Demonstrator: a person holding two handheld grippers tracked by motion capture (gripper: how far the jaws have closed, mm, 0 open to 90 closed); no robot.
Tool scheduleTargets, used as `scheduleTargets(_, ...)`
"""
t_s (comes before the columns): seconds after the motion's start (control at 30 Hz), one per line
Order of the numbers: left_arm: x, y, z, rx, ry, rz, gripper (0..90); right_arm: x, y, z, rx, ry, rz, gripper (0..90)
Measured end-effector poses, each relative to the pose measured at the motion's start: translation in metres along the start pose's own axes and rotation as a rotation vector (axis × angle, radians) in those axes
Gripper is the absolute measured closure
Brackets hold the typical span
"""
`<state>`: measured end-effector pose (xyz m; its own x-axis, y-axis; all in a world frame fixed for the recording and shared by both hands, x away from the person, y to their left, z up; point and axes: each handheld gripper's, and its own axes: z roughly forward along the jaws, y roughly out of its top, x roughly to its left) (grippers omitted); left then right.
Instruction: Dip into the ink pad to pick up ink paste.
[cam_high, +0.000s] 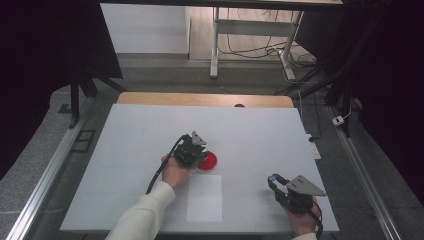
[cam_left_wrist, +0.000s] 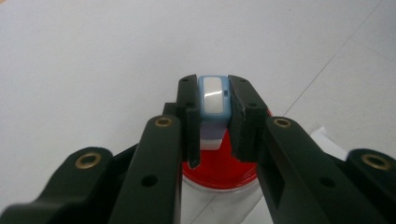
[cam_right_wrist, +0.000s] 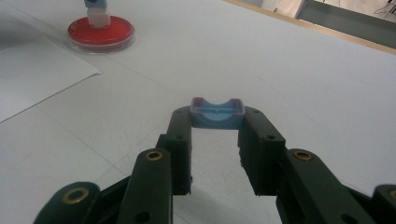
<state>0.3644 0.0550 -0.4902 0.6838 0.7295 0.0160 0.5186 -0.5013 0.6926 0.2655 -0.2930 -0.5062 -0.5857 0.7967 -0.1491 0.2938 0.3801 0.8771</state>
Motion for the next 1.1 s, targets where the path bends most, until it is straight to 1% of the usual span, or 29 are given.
scheduleTargets(0.27,-0.0010,-0.0002,-0.0002,0.008,0.009,0.010,76.1,0.0005,0.0003,-0.0002,0.003,0.000,-0.004,65.2)
scheduleTargets(0.43,-0.0009,-0.0003,0.0013,0.009,0.008,0.004,76.1,0.0007,0.0003,-0.0001,0.003,0.000,-0.005,65.2)
scheduleTargets(0.57,-0.0023,-0.0006,0.0032,0.017,0.017,0.017,76.2,0.0009,0.0002,0.0002,0.000,0.002,-0.003,65.2)
scheduleTargets(0.87,-0.0046,-0.0019,0.0042,0.015,0.030,0.026,76.3,0.0014,0.0005,0.0001,0.004,0.001,-0.006,65.2)
scheduleTargets(1.1,-0.0046,-0.0024,0.0043,0.012,0.029,0.029,76.3,0.0010,0.0004,0.0002,0.004,0.000,-0.006,65.2)
